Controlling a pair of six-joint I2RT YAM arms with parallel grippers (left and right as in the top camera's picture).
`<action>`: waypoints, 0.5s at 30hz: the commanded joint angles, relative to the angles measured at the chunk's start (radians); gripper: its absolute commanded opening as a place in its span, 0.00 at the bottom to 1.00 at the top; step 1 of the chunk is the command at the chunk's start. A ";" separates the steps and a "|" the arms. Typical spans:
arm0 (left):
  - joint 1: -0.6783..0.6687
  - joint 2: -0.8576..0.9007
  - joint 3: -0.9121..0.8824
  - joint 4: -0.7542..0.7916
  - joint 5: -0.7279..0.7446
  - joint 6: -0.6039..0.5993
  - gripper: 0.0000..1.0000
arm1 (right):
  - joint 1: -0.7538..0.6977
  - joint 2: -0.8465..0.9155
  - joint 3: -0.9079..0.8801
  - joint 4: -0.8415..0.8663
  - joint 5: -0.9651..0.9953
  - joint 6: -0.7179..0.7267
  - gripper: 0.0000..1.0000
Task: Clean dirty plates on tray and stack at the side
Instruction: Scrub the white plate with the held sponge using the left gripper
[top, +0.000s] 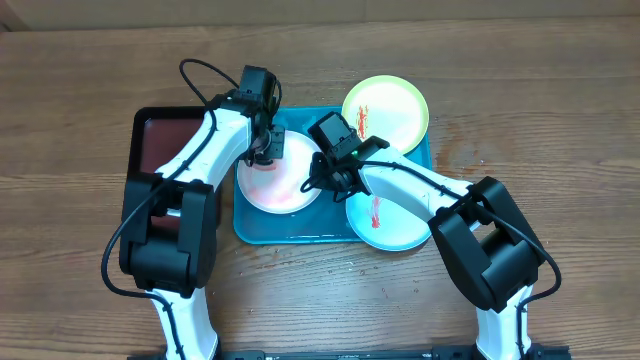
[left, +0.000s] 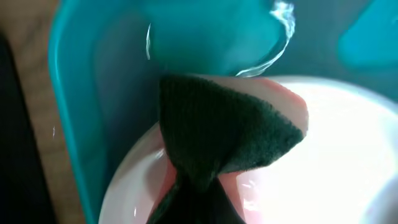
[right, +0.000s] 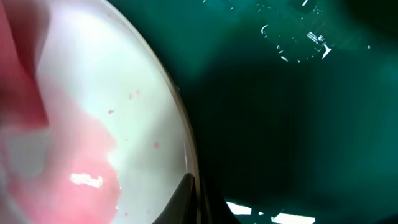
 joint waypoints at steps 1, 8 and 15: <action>0.001 0.004 0.032 0.038 0.049 0.075 0.04 | 0.000 0.020 -0.023 -0.022 -0.014 -0.007 0.04; -0.007 0.004 0.032 -0.097 0.418 0.227 0.04 | 0.000 0.020 -0.030 -0.014 -0.013 -0.007 0.04; -0.036 0.004 0.032 -0.278 0.407 0.295 0.04 | 0.000 0.020 -0.030 -0.014 -0.013 -0.007 0.04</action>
